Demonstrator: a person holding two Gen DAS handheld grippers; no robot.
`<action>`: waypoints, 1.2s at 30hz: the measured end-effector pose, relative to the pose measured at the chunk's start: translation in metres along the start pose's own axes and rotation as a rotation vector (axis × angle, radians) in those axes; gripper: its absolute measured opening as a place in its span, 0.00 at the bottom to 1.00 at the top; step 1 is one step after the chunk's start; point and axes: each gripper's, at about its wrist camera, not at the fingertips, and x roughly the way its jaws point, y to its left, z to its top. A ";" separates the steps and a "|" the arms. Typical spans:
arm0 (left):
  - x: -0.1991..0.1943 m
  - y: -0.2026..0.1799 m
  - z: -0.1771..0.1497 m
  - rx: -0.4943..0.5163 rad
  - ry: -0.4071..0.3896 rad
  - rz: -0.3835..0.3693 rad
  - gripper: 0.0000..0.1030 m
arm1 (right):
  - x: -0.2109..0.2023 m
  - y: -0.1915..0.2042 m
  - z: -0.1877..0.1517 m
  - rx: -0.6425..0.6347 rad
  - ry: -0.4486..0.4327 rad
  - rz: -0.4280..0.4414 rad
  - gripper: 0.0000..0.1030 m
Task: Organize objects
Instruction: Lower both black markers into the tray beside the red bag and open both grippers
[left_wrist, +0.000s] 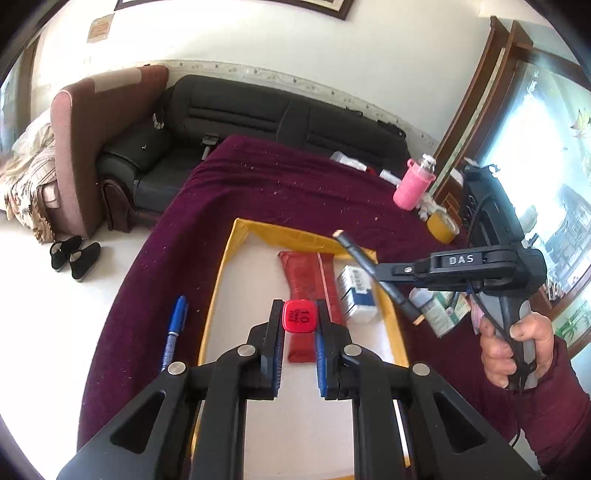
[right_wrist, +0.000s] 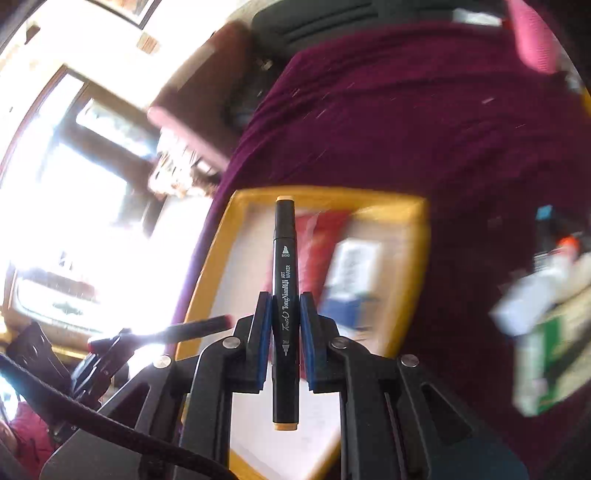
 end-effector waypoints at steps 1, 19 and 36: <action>-0.001 0.005 0.000 0.014 0.017 0.001 0.11 | 0.011 0.006 -0.002 -0.003 0.016 0.013 0.12; 0.130 0.028 0.060 0.036 0.264 0.087 0.13 | 0.089 0.008 0.016 0.077 0.030 -0.049 0.12; 0.107 0.058 0.053 -0.177 0.175 0.083 0.32 | 0.095 0.026 0.014 0.060 0.040 -0.041 0.25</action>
